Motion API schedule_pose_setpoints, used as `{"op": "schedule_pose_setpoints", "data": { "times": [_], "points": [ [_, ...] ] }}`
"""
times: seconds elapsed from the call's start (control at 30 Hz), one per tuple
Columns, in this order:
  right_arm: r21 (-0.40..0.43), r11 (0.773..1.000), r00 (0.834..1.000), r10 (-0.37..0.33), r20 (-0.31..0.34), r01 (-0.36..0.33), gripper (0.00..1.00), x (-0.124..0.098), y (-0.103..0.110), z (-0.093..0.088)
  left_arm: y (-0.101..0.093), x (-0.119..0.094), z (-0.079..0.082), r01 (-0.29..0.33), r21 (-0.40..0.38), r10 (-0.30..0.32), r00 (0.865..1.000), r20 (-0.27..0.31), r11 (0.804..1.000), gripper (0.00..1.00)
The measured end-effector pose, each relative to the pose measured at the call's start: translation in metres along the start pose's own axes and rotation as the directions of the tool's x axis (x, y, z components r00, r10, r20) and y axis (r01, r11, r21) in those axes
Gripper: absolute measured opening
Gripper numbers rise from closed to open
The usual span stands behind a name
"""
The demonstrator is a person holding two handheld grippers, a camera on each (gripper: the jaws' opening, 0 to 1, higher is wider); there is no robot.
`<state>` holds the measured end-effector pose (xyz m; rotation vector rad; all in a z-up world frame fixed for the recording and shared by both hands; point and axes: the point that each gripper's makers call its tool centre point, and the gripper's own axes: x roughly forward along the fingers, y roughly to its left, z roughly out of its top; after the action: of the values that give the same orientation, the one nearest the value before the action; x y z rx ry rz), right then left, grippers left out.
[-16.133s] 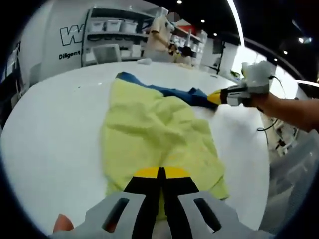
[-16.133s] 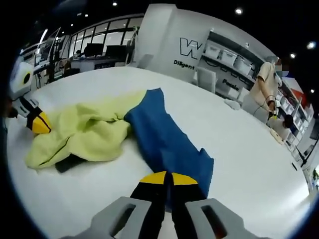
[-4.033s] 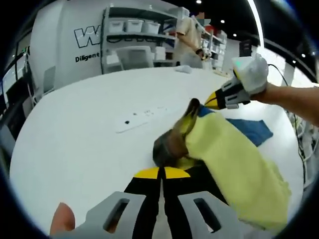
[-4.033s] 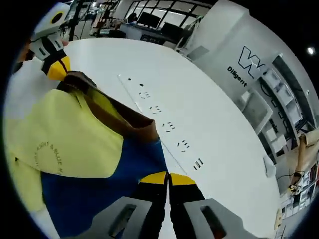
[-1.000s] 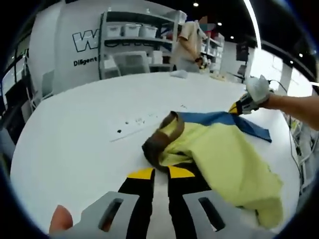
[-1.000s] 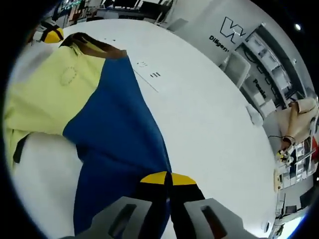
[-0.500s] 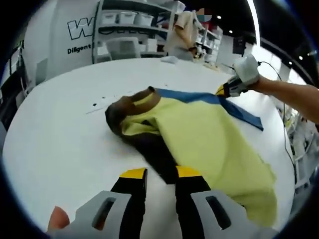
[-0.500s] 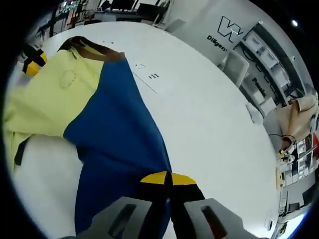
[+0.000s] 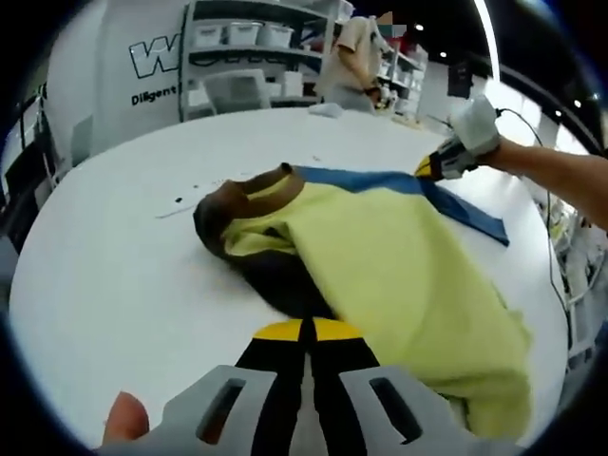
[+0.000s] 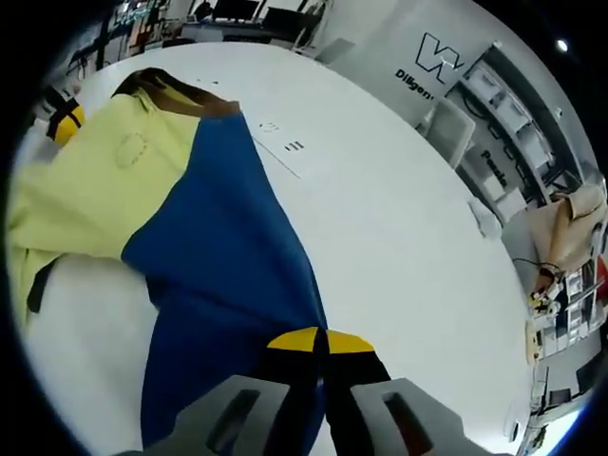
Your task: Fold the garment on the visible template until the final outline fits inside the template.
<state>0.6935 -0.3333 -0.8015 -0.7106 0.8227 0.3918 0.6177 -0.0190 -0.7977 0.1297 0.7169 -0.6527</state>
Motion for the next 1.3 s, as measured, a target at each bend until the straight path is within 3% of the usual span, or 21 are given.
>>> {"op": "schedule_pose_setpoints", "data": {
  "times": [0.37, 0.6, 0.9, 0.97, 1.03, 1.17, 1.3],
  "points": [
    [-0.012, 1.0, 1.0, 0.0, -0.005, 0.0, 0.0, -0.001, 0.001, 0.0, 0.029, -0.042, 0.007, -0.018, 0.091, 0.017, 1.0, 0.008, 0.996, 0.0],
    [-0.02, 1.0, 1.0, 0.003, -0.006, -0.003, 0.0, 0.0, 0.0, -0.001, 0.049, -0.069, -0.005, -0.044, 0.091, 0.045, 0.999, -0.005, 0.995, 0.0],
    [-0.048, 0.999, 1.0, 0.008, -0.006, -0.008, 0.0, 0.0, 0.0, 0.0, 0.095, -0.095, -0.02, -0.069, 0.138, 0.079, 0.994, -0.074, 0.988, 0.0],
    [-0.053, 0.999, 1.0, 0.009, -0.006, -0.01, 0.0, 0.0, 0.0, 0.0, 0.105, -0.098, -0.022, -0.094, 0.132, 0.106, 0.991, -0.082, 0.987, 0.0],
    [-0.055, 0.998, 1.0, 0.01, -0.006, -0.01, 0.0, 0.001, 0.0, 0.0, 0.123, -0.099, -0.026, -0.158, 0.148, 0.173, 0.98, -0.1, 0.976, 0.0],
    [-0.063, 0.998, 1.0, 0.012, -0.006, -0.013, 0.0, 0.0, 0.003, 0.002, 0.135, -0.09, -0.035, -0.217, 0.107, 0.229, 0.967, -0.109, 0.97, 0.0],
    [-0.074, 0.997, 1.0, 0.012, -0.007, -0.013, 0.0, 0.0, 0.003, 0.002, 0.137, -0.078, -0.039, -0.25, 0.145, 0.269, 0.955, -0.128, 0.957, 0.0]
  ]
}}
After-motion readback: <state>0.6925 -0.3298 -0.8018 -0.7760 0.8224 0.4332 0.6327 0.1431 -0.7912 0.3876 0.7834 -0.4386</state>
